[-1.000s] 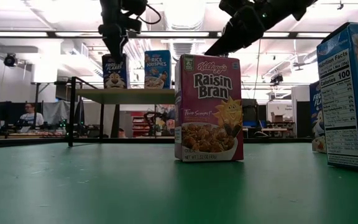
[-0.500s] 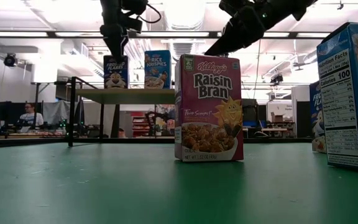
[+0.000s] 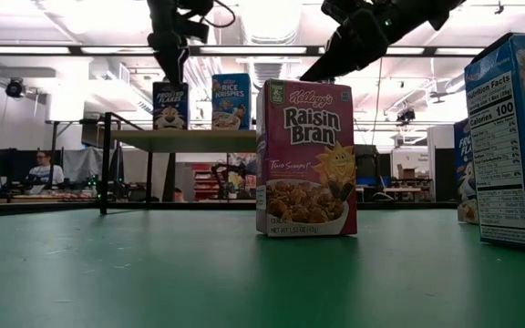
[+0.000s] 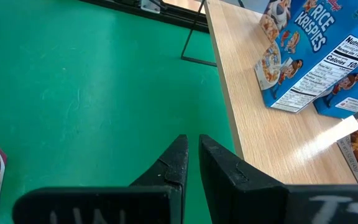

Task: Stack cereal on shelf
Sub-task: Put the left blue cereal box on the shelf

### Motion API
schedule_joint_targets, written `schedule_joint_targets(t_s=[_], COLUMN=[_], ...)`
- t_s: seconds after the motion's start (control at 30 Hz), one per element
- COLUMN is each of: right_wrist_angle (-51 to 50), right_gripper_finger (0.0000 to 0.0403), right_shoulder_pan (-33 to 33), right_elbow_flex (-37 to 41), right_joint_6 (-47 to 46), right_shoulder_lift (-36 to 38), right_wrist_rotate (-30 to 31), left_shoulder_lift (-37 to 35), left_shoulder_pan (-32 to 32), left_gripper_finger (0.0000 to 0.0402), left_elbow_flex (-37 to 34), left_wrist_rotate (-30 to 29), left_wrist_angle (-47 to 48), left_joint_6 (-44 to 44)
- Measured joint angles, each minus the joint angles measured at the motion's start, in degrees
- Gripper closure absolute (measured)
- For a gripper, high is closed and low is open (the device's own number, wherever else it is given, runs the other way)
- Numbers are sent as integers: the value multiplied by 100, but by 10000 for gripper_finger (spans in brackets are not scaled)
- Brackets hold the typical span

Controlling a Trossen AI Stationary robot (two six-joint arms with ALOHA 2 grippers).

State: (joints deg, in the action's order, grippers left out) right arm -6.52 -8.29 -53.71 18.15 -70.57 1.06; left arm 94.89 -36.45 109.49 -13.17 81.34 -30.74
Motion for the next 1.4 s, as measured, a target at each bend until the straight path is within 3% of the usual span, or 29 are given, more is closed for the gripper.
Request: schedule_joint_targets(t_s=[0.37,0.63,0.8,0.97,1.2,1.3,1.4], right_wrist_angle=[0,-10,-75,-143,-216,-214,-169], right_gripper_finger=[376,376,376,376,376,376,376], right_shoulder_pan=[0,0,1,2,2,2,2], right_elbow_flex=[0,0,0,26,35,36,37], right_joint_6=[-11,-83,-155,-258,-414,-429,-461], right_shoulder_lift=[0,0,0,0,0,0,0], right_wrist_rotate=[0,0,0,0,0,1,2], left_shoulder_lift=[0,-51,-243,-743,-1891,-2327,-2648], left_shoulder_pan=[68,200,614,939,975,973,969], left_gripper_finger=[145,154,193,245,317,338,355], left_elbow_flex=[1112,1153,395,-710,-2502,-3159,-3716], left_wrist_rotate=[158,1544,1513,1052,303,-268,-441], left_wrist_angle=[-12,276,206,-51,-1315,-1870,-2529], left_joint_6=[460,1019,1032,1062,1136,1132,1081])
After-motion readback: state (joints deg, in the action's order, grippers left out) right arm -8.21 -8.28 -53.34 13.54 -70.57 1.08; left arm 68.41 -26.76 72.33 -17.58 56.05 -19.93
